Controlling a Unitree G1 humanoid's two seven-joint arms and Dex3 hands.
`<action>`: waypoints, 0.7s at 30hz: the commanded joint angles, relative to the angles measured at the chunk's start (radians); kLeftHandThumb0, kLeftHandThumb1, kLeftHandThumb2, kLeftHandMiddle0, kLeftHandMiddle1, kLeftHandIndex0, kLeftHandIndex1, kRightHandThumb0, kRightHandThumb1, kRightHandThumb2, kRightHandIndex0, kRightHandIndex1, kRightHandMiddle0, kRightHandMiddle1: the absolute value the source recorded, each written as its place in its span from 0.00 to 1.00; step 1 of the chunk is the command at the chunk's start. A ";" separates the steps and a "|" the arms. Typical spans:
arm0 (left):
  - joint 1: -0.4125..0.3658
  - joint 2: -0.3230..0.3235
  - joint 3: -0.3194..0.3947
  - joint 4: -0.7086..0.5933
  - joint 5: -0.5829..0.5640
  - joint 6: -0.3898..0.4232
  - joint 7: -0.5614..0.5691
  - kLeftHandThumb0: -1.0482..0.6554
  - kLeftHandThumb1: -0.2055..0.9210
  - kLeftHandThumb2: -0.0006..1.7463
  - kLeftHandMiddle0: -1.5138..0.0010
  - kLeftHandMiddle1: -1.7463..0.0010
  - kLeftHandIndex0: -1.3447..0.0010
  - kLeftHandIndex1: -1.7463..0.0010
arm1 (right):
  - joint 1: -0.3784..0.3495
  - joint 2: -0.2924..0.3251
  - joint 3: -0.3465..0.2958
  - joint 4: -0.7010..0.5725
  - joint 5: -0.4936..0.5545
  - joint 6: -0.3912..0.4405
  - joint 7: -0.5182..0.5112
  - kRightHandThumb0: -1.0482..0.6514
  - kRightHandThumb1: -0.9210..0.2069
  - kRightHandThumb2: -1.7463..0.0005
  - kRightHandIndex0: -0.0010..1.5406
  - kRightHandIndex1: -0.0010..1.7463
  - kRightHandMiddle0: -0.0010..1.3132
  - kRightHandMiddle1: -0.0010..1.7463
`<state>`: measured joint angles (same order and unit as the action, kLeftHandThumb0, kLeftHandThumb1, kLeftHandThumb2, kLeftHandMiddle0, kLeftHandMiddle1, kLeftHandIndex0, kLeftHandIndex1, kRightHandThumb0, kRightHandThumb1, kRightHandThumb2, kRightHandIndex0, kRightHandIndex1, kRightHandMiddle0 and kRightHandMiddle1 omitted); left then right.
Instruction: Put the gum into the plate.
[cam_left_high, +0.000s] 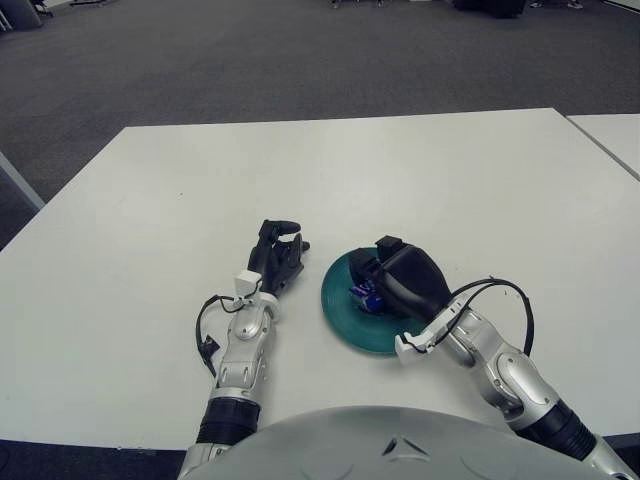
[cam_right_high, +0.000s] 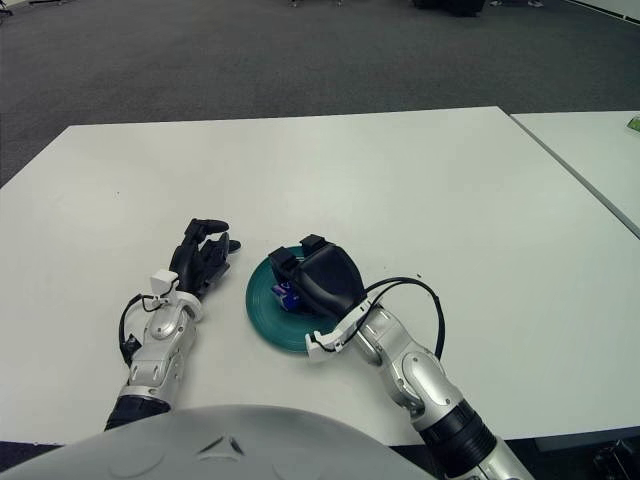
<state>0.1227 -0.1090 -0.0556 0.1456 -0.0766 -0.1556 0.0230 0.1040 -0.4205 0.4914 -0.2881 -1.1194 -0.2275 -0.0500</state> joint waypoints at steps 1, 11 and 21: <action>0.000 -0.024 0.006 0.035 -0.004 0.012 0.010 0.23 1.00 0.46 0.84 0.26 0.99 0.24 | 0.011 -0.019 -0.029 -0.051 0.024 -0.005 0.017 0.09 0.02 0.52 0.23 0.96 0.13 0.96; -0.002 -0.021 0.002 0.034 0.025 -0.007 0.050 0.23 1.00 0.47 0.87 0.28 0.99 0.26 | 0.016 -0.039 -0.058 -0.065 0.055 -0.057 -0.018 0.02 0.00 0.53 0.11 0.51 0.01 0.74; 0.002 -0.003 -0.007 0.043 0.065 -0.025 0.056 0.21 1.00 0.48 0.85 0.40 0.95 0.28 | 0.027 -0.017 -0.068 -0.026 0.088 -0.095 -0.094 0.00 0.00 0.50 0.13 0.11 0.00 0.48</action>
<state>0.1199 -0.1075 -0.0622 0.1683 -0.0241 -0.2003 0.0714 0.1326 -0.4473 0.4364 -0.3292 -1.0469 -0.3071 -0.1046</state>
